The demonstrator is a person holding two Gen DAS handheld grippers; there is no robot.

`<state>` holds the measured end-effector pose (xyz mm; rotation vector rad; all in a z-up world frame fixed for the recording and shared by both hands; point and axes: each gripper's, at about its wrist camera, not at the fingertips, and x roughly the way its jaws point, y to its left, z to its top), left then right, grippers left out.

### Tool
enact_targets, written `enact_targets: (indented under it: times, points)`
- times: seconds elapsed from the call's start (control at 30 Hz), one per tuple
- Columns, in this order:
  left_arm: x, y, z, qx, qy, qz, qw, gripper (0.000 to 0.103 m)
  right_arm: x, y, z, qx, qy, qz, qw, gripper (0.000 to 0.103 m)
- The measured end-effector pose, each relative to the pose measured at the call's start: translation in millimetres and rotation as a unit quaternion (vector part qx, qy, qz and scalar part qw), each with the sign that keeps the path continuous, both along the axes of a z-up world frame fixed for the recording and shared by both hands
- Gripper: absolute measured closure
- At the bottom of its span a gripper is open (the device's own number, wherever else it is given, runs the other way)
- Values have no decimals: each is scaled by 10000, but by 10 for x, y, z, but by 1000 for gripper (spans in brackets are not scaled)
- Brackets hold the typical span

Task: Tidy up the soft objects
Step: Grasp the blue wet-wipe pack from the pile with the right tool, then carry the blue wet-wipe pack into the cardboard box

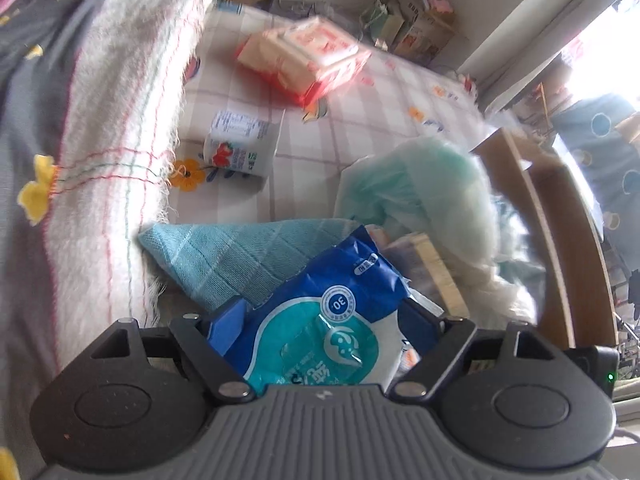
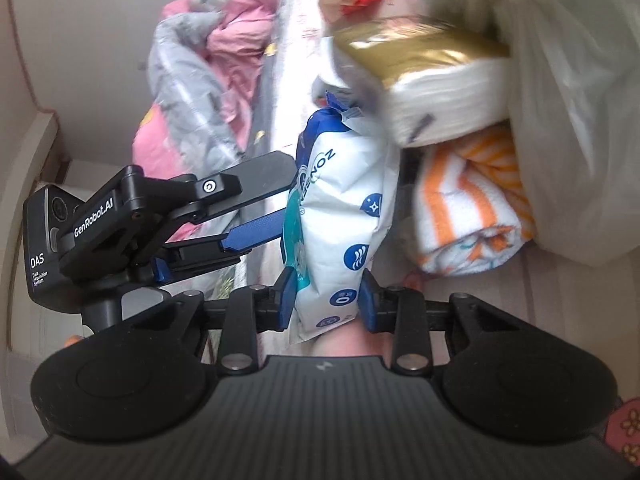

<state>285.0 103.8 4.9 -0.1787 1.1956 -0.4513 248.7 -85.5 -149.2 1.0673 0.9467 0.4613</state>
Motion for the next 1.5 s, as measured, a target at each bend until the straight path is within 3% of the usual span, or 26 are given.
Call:
enact_targets:
  times: [0.1,0.2,0.37,0.47,0.5,0.53,0.67,0.83,1.07,1.27,1.5]
  points:
    - [-198,-14,246,-147,-187,37,9997,21,-67,-47,178,8,-181,187,9997,72]
    - [-412,-121,482,-592,-122,-125,9981,29,-142,-134,366,-70,-339,336,9988,72]
    - [-758,-606,840,-540,-724,-550,9944,28,-344,-462,756,-161,-920,325,9951,73]
    - [-853,-903,1014,-732,-954,-780,9897,27,-501,-828,981,-239,-1257,171,9916,81]
    - [-882,-1001,1061,-819,-1026,-868,9875,27,-555,-960,1042,-262,-1360,125,9903,93]
    - [-904,-1099,1108,-908,-1100,-952,9852,26,-607,-1103,1111,-272,-1481,57,9886,96]
    - [-962,-1439,1209,-1151,-1354,-1150,9773,23,-806,-1675,1393,-699,-1849,-345,9797,96]
    - [-1007,-1580,1063,-1225,-1333,-965,9787,23,-1026,-2233,1475,-911,-1868,-618,9762,94]
    - [-1362,-1090,730,-981,-1158,-390,9876,23,-1305,-2429,1289,-1079,-1637,-346,9800,93]
    - [-1940,-688,369,-827,-793,-116,9934,22,-1494,-2055,1145,-1377,-1338,430,9804,90]
    - [-2497,-601,-266,-881,-72,-394,9953,22,-1705,-1358,907,-2114,-1055,1283,9632,73]
